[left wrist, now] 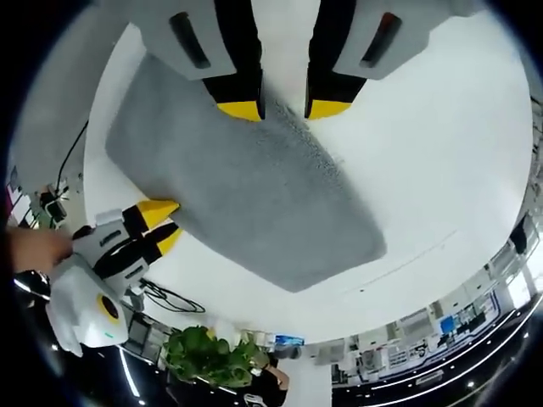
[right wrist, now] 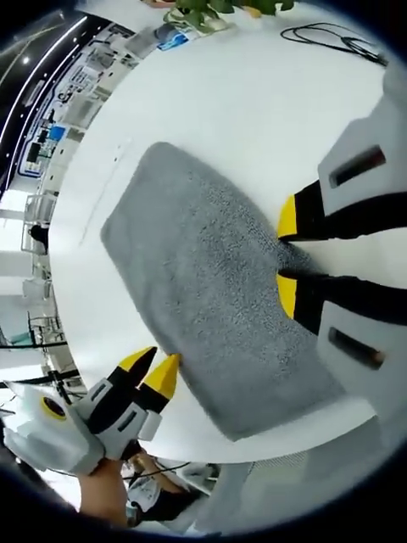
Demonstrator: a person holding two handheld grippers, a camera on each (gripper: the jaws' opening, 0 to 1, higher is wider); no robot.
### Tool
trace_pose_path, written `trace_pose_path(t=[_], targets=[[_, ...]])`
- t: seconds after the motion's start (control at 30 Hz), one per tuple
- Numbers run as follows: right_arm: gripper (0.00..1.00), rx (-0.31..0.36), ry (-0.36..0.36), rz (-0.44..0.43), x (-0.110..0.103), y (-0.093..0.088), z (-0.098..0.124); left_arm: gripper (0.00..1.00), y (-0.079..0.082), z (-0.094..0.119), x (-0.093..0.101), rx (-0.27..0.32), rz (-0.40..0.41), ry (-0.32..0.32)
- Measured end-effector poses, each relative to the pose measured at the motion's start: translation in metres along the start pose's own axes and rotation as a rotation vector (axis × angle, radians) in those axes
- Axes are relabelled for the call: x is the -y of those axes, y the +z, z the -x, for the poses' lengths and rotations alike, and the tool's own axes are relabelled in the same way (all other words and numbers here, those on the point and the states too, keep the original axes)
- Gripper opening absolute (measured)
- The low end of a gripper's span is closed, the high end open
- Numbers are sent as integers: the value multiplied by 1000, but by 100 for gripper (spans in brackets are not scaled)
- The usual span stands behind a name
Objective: Fold the towel on the table until its edges align and the towel forms a compact rectangular stack.
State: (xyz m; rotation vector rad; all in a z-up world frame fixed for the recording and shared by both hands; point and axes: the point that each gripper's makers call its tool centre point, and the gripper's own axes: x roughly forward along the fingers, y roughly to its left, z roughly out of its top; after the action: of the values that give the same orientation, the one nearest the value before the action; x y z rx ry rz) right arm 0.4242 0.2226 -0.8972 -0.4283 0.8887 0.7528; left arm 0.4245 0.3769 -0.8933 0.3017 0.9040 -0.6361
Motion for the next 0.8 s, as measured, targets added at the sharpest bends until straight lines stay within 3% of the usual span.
trace_pose_path(t=[0.33, 0.8], targets=[[18, 80, -6, -7, -9, 18, 17, 19, 3, 19, 7, 28, -39, -2], [28, 106, -18, 25, -16, 32, 36, 20, 14, 38, 11, 77, -80, -14]])
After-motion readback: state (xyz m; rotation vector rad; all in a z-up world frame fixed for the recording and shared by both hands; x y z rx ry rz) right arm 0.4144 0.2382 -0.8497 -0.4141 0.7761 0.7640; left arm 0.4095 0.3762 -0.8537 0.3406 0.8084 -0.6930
